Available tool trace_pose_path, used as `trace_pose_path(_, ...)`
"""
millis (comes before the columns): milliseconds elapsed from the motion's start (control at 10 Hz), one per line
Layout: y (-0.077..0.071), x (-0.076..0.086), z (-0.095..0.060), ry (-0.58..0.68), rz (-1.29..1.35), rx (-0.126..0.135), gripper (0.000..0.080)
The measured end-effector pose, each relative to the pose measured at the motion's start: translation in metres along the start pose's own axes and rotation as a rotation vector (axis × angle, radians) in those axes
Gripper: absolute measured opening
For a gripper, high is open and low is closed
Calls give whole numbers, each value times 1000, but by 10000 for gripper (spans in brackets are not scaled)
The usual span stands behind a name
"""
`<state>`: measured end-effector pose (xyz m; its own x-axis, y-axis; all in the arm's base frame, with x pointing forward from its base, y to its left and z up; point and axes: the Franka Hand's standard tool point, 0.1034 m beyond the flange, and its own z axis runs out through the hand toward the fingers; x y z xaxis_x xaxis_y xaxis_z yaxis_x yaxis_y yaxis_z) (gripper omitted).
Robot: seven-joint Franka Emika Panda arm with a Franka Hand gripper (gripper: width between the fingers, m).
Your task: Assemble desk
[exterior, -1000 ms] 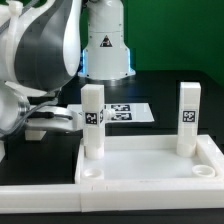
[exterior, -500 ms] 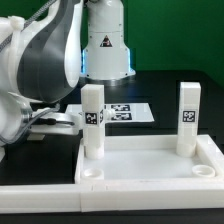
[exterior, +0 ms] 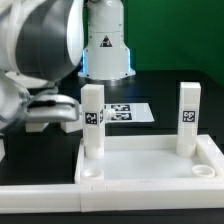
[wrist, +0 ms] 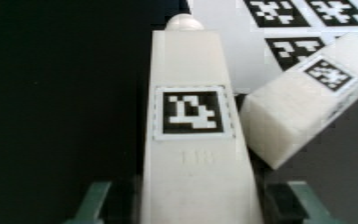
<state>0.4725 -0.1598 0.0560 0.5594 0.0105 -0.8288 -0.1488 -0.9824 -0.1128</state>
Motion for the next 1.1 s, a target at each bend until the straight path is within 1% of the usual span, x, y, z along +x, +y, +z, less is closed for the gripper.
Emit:
trace_pose_path(100, -6, -5, -25, 89, -28, -23, 284)
trace_pose_path(200, -6, -3, -27, 177, -31, -38, 284)
trace_pose_path(300, -4, -4, -21, 203, -29, -38, 284)
trace_pose_path(400, -3, 3, -27, 290, -30, -49, 284)
trace_pose_path(500, -4, 1, -32, 338, -31, -52, 284)
trace_pose_path(600, -16, -6, -55, 390, -50, -66, 284)
trace_pose_path(700, -38, -17, -107, 539, -137, -91, 284)
trace_pose_path(800, -46, -25, -127, 646, -162, -113, 284)
trace_pose_path(900, -50, -30, -126, 723, -171, -124, 285)
trace_pose_path(1000, -45, -26, -122, 780, -165, -121, 285)
trace_pose_path(1100, -42, -23, -125, 849, -161, -127, 285)
